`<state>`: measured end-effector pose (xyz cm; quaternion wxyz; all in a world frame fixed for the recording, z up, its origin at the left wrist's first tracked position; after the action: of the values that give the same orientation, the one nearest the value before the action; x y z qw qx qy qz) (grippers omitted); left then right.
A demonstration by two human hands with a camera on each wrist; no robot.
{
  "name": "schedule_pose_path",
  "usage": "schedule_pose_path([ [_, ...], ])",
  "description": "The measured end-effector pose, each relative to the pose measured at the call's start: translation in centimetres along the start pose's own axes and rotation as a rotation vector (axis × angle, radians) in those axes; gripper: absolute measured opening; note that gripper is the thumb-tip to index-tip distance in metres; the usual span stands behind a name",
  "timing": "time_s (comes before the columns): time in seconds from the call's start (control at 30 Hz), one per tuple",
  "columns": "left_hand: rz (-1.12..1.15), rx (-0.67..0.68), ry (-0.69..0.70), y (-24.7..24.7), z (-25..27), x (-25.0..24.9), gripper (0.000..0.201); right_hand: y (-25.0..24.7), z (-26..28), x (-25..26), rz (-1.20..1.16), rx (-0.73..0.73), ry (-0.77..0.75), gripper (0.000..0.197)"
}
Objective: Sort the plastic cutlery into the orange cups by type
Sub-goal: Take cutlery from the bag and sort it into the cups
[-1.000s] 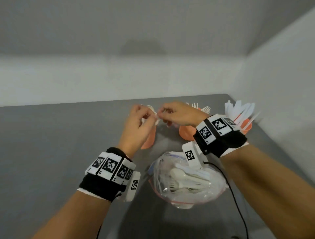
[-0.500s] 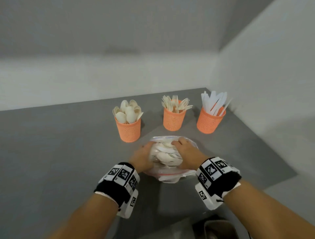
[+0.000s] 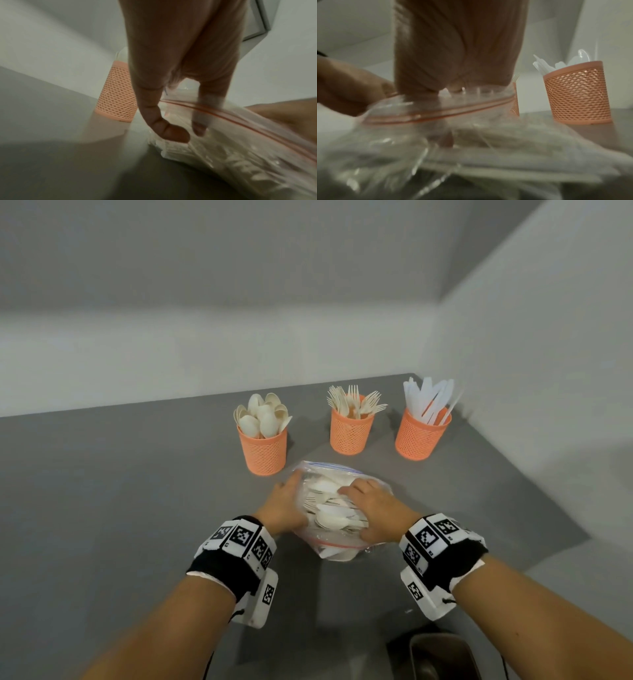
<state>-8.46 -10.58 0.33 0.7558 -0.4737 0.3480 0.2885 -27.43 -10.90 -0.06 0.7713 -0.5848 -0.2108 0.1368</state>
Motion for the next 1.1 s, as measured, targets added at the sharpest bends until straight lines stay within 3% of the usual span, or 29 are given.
schedule_pose_path([
  [0.1,-0.136,0.074,-0.099,0.4,0.9,-0.3,0.106,-0.9,-0.3,0.2,0.038,0.121,0.058,0.094],
  [0.23,-0.151,0.081,-0.115,0.6,1.0,0.3,0.112,-0.8,-0.5,0.3,0.149,0.142,0.050,0.095],
  [0.33,-0.152,0.075,-0.115,0.7,1.0,0.3,0.110,0.0,-0.5,0.6,0.146,0.071,0.035,0.087],
  [0.47,-0.190,0.083,-0.108,0.4,1.1,0.3,0.103,0.5,-0.4,0.1,0.075,-0.026,0.023,0.061],
  [0.57,-0.246,0.123,-0.099,0.3,1.6,0.3,0.099,1.0,-0.2,-0.4,0.021,-0.034,0.018,0.049],
  [0.7,-0.235,0.163,-0.133,0.4,1.8,0.6,0.111,0.8,-0.6,-0.1,0.046,0.092,0.001,0.079],
  [0.83,-0.228,0.111,-0.112,0.1,1.4,0.8,0.105,1.0,-1.0,-0.1,0.065,0.111,0.007,0.088],
  [1.1,-0.223,0.160,-0.079,-0.1,1.7,1.0,0.113,2.1,-0.7,-0.2,-0.014,-0.036,0.074,0.052],
])
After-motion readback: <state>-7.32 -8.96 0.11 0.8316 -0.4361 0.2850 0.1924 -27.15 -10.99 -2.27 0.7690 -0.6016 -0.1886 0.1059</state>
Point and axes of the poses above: each hand's wrist, its own z-axis away from the middle knuckle, its own y-axis out of the palm, x = y × z, the point moved 1 cm from there along -z, towards the middle knuckle
